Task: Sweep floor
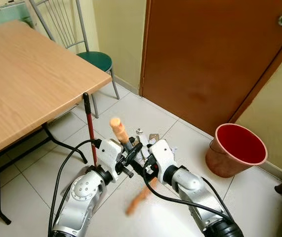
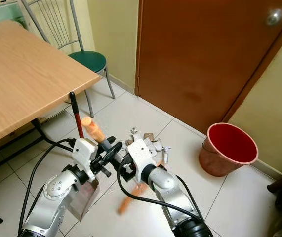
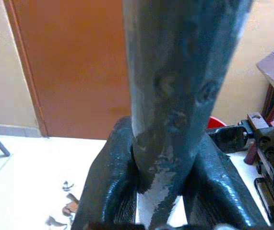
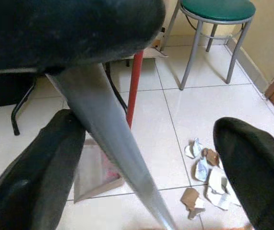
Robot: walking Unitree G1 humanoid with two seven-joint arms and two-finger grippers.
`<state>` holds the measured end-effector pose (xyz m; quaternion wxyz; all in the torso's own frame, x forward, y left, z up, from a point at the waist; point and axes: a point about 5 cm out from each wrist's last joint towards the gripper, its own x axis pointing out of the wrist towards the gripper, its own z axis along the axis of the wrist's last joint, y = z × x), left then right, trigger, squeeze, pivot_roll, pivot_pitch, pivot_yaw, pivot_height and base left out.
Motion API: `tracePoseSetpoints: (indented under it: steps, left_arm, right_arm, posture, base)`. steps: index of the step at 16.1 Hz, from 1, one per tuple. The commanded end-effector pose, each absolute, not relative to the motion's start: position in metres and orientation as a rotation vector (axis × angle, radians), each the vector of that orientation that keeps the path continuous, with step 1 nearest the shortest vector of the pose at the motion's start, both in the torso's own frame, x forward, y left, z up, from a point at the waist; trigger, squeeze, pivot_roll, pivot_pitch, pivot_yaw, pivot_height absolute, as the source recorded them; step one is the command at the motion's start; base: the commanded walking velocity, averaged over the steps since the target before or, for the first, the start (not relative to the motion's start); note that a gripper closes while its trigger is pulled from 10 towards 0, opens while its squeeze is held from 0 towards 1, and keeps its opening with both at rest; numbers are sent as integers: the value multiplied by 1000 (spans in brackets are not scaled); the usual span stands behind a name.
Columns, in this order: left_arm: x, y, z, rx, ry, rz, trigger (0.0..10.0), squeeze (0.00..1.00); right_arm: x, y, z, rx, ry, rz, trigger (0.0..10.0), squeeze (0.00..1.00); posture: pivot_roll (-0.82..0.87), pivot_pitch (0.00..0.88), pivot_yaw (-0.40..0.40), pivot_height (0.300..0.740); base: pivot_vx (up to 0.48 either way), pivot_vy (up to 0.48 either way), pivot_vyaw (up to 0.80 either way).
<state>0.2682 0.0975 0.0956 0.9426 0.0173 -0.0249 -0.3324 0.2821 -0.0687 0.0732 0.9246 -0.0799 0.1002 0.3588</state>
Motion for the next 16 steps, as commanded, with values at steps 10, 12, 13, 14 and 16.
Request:
tracePoseSetpoints:
  steps: [10,12,13,14,16]
  left_arm:
    - [272,112,96,-33,-20,-594,0,0]
    - [273,109,101,-81,-17,-585,0,0]
    - [274,109,101,-91,-14,-582,0,0]
    - [274,109,102,-109,-12,-579,0,0]
    - [274,109,103,-119,-10,-577,0,0]
  right_arm:
    - [274,-86,56,-314,268,755,10000,0]
    - [281,-84,62,-288,225,684,10000,0]
    - [283,-84,63,-283,218,667,10000,0]
    - [285,-84,64,-257,213,648,10000,0]
    - [286,-82,65,-243,212,648,10000,0]
  posture:
    - [50,111,-46,740]
    - [50,111,-46,740]
    - [50,111,-46,740]
    - [50,111,-46,740]
    - [50,111,-46,740]
  base:
    - [0,0,0]
    - [0,0,0]
    - [0,0,0]
    - [0,0,0]
    - [0,0,0]
